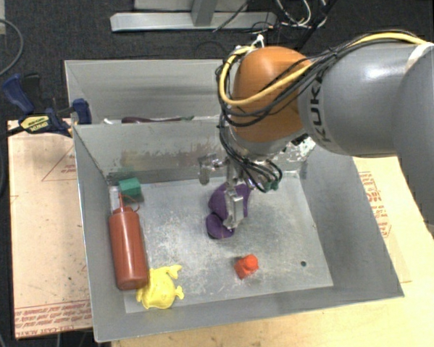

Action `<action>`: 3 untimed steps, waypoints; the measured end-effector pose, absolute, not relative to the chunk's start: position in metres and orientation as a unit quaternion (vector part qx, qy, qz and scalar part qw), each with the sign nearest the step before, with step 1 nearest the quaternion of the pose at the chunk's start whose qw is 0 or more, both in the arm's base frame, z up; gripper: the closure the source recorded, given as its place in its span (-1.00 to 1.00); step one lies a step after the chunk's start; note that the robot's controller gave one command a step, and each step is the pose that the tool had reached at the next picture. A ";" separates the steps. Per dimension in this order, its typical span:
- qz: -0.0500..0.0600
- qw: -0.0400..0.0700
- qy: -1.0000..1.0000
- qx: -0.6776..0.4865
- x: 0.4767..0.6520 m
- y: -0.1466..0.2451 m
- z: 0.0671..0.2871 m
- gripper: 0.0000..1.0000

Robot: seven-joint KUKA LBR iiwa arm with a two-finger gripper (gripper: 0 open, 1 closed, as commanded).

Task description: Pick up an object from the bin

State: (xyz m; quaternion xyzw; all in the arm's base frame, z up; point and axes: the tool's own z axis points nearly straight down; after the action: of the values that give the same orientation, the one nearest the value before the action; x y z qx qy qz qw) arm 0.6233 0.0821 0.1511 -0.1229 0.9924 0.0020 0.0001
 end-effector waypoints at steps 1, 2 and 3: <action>0.001 0.002 0.998 -0.067 0.620 0.026 0.106 1.00; 0.002 0.002 0.998 -0.067 0.620 0.026 0.107 1.00; 0.002 -0.001 0.996 -0.091 0.620 0.020 0.140 1.00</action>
Offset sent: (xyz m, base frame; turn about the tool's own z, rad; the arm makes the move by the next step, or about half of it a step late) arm 0.0000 0.0000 0.0000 0.0000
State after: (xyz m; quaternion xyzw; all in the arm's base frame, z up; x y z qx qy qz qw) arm 0.6196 0.0204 0.1402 -0.0905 0.9959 0.0020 -0.0006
